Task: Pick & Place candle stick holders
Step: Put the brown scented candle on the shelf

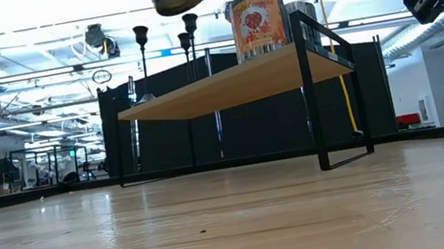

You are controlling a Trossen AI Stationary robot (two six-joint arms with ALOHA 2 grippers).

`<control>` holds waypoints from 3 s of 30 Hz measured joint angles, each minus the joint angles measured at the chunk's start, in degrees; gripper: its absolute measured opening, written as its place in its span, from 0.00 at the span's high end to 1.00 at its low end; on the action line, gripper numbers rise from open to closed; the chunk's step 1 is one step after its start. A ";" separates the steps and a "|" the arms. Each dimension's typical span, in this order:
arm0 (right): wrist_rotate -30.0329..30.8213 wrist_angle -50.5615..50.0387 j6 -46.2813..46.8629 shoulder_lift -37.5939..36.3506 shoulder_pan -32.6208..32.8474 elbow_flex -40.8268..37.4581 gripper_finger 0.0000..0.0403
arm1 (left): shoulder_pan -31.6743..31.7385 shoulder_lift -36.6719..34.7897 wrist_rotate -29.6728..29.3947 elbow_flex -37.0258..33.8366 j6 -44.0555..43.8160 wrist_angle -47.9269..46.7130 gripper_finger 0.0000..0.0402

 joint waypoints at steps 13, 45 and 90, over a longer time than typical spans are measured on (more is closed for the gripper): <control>0.00 0.00 0.27 0.00 -0.01 0.00 1.00 | 10.45 0.00 -2.02 6.33 9.63 0.38 1.00; 1.31 2.36 0.42 0.01 -0.02 0.00 1.00 | 18.19 6.19 0.07 6.18 22.30 14.75 1.00; 1.25 2.29 0.03 0.01 -0.02 0.00 1.00 | 19.20 14.17 2.44 6.25 24.60 15.49 1.00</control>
